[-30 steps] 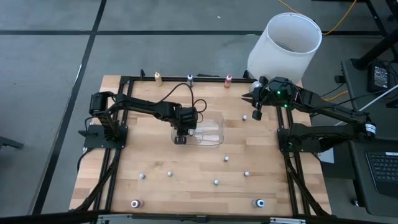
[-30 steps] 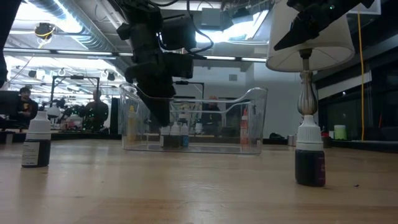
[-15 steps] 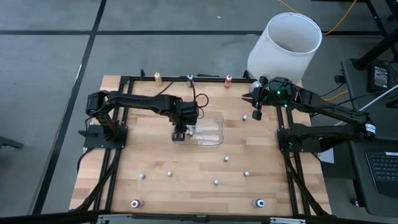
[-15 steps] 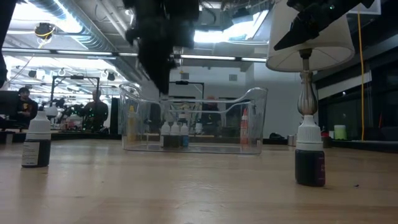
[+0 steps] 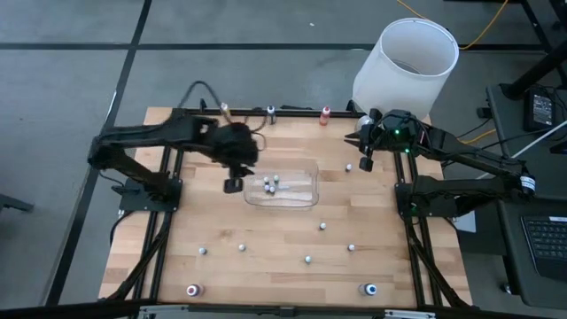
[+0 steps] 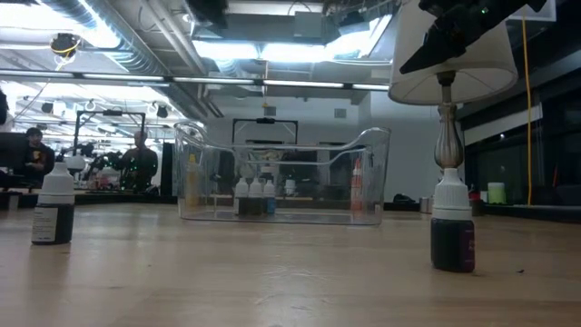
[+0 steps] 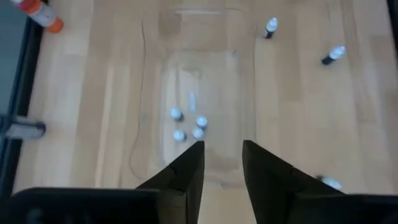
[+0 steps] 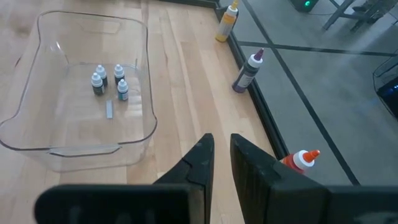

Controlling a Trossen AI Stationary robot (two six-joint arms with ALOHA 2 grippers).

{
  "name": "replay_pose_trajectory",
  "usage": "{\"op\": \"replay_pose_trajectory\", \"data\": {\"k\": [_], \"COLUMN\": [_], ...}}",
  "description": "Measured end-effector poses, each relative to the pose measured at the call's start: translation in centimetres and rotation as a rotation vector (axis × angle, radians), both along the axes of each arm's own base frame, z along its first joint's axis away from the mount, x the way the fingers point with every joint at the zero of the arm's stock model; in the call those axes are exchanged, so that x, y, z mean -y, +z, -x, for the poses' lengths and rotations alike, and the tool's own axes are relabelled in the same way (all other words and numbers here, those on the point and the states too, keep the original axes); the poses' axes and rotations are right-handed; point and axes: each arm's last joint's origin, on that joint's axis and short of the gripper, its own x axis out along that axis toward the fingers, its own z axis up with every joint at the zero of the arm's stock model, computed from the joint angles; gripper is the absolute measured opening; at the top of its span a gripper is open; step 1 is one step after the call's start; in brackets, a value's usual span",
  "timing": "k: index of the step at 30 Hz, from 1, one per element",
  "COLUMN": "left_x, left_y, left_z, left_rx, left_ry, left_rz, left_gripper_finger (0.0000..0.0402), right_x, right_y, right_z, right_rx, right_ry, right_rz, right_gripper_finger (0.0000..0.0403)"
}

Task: Pick & Place food coloring
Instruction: Put the blue food coloring bottle into the transparent bin

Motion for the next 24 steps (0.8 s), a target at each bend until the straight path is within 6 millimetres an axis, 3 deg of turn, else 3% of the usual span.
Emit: {"op": "replay_pose_trajectory", "data": {"k": [5, 10, 16, 24], "left_x": [2.1, 4.7, 7.8, 11.9], "left_y": [1.6, 1.1, -2.5, -8.6], "left_z": [3.8, 7.3, 10.1, 11.0], "left_rx": [-0.003, 0.002, -0.038, -0.121], "left_ry": [-0.01, -0.019, 0.09, 0.271], "left_rz": [0.051, 0.148, 0.232, 0.296], "left_gripper_finger": [0.01, 0.0094, 0.0091, 0.0091], "right_x": [0.0, 0.0, 0.0, 0.0], "right_y": [0.0, 0.0, 0.0, 0.0], "right_z": [0.0, 0.0, 0.0, 0.0], "right_rx": [-0.001, -0.001, -0.001, -0.001], "right_ry": [0.001, 0.001, 0.002, 0.002], "right_rz": [0.001, 0.002, 0.003, 0.003], "right_gripper_finger": [0.0058, 0.0058, 0.0058, 0.0058]}}
